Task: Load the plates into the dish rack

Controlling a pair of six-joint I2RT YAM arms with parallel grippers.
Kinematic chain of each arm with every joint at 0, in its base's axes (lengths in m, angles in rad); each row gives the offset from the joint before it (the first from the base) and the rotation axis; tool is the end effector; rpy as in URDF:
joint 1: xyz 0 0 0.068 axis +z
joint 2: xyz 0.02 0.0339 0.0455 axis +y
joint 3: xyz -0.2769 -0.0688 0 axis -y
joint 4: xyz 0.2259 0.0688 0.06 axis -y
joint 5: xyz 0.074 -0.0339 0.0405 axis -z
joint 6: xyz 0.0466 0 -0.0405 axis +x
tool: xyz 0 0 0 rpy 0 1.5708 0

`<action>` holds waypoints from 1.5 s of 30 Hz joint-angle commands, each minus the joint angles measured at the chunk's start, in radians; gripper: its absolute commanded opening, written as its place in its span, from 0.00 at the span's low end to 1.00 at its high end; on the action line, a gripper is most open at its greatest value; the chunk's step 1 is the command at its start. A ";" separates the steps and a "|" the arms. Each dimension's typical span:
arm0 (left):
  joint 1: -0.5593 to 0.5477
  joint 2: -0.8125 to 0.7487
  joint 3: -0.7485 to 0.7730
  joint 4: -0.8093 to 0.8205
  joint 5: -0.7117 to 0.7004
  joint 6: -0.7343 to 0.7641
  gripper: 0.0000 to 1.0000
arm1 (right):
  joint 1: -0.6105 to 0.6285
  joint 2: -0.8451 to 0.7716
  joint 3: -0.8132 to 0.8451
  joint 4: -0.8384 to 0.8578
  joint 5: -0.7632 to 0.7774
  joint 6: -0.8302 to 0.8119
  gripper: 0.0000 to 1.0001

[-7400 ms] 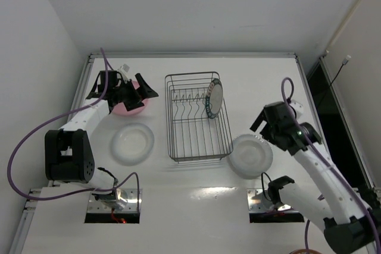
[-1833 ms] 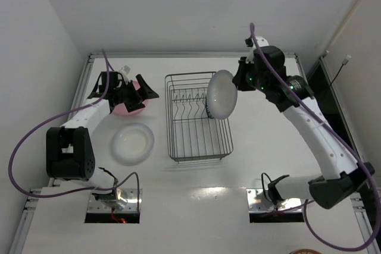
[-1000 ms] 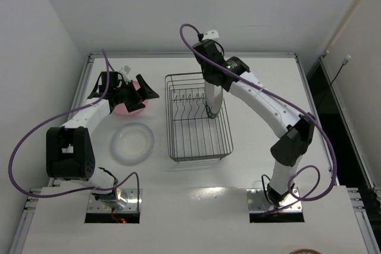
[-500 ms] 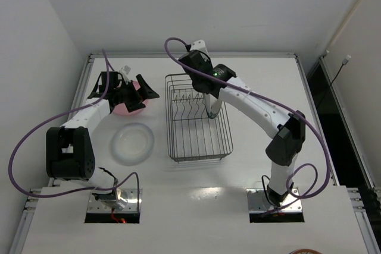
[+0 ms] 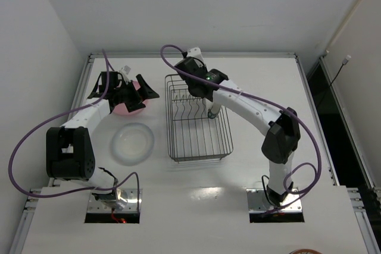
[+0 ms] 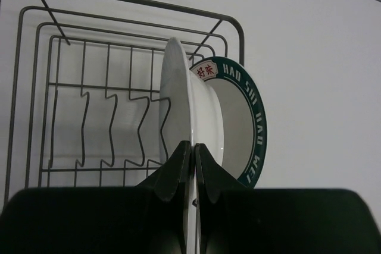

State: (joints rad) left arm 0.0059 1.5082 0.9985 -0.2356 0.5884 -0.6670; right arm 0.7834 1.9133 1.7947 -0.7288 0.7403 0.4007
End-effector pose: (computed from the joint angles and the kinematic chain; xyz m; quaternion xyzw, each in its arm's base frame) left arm 0.3122 -0.0240 0.2555 -0.1796 0.8659 -0.3758 0.2769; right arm 0.3170 0.2714 0.3259 -0.0402 0.8804 -0.0967 0.4626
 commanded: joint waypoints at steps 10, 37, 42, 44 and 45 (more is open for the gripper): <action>0.006 -0.003 0.000 0.033 0.033 -0.009 1.00 | -0.072 -0.025 -0.145 0.113 -0.281 0.131 0.00; 0.006 0.006 0.011 0.013 -0.027 0.010 1.00 | -0.121 -0.312 -0.172 0.078 -0.375 0.136 0.57; 0.006 -0.005 0.031 -0.034 -0.133 0.044 1.00 | -0.121 -0.518 -0.267 0.134 -0.478 0.086 0.64; 0.006 -0.014 0.054 -0.063 -0.221 0.070 1.00 | -0.121 -0.572 -0.333 0.143 -0.495 0.075 0.64; 0.006 -0.014 0.071 -0.094 -0.257 0.081 1.00 | -0.121 -0.598 -0.357 0.152 -0.521 0.066 0.64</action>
State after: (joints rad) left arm 0.0059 1.5082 1.0080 -0.2817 0.4541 -0.6296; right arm 0.6586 1.3663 1.4982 -0.6022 0.2832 0.5026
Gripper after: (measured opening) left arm 1.000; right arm 0.642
